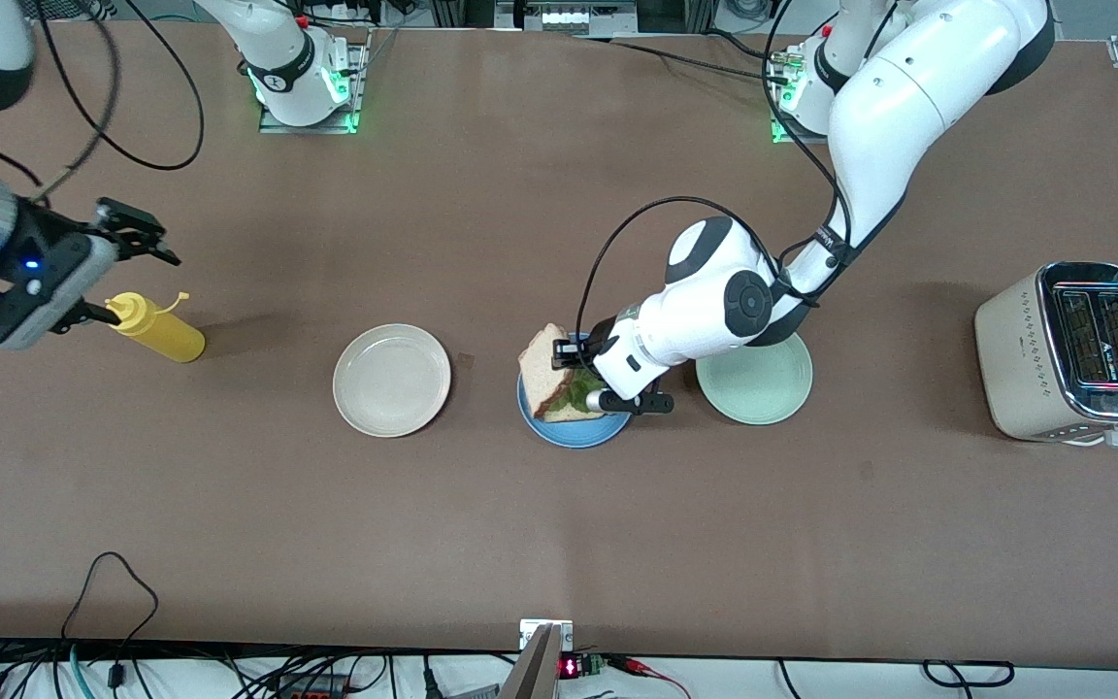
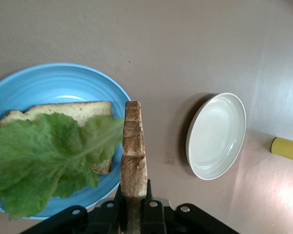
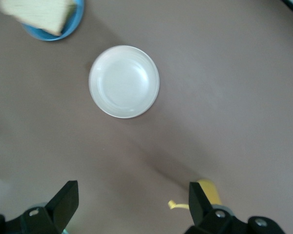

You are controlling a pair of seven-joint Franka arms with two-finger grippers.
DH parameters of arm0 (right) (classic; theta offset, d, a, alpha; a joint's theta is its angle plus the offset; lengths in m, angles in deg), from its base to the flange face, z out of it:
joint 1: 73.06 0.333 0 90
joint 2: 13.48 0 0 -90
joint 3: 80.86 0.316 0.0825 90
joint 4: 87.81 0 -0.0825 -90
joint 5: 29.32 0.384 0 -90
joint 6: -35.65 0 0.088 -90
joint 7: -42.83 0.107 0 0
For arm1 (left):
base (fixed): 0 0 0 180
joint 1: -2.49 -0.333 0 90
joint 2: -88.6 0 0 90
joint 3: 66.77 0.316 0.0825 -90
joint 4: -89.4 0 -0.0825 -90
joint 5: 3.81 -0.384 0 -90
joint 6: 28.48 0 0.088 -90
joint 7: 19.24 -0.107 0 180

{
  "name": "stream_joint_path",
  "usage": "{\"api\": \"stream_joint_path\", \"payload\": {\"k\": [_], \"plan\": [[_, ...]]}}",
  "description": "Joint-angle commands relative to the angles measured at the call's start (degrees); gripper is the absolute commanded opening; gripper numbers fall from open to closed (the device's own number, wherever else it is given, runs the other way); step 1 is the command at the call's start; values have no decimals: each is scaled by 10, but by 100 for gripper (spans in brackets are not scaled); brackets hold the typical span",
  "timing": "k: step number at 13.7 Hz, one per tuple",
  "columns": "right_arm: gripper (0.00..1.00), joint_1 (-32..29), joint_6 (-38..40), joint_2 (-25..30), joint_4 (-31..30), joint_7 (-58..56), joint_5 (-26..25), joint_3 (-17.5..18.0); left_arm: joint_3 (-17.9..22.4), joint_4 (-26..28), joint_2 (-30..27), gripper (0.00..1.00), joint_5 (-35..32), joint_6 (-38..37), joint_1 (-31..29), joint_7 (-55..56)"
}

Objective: Make sandwich in blue plate with both arms
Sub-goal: 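Lay the bread on the lettuce while the right gripper releases the bottle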

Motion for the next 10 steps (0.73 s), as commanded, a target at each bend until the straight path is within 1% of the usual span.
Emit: {"api": "stream_joint_path", "payload": {"k": [1,4,6,7,10], "plan": [[100,22,-7,5,-15,143,-40,-6,-2,-11,6,1,9,-5,-8,-22],[100,23,-6,-3,-25,266,-44,-3,-1,-6,7,4,9,-5,-14,-23],[100,23,-8,-11,-29,355,-43,-3,-1,-5,8,9,10,-7,-18,-23],[100,23,-8,-17,-30,381,-43,-3,-1,-2,10,11,10,-7,-19,-23],[100,6,-9,-22,-28,381,-41,-3,0,10,13,15,10,-7,-19,-23]]}}
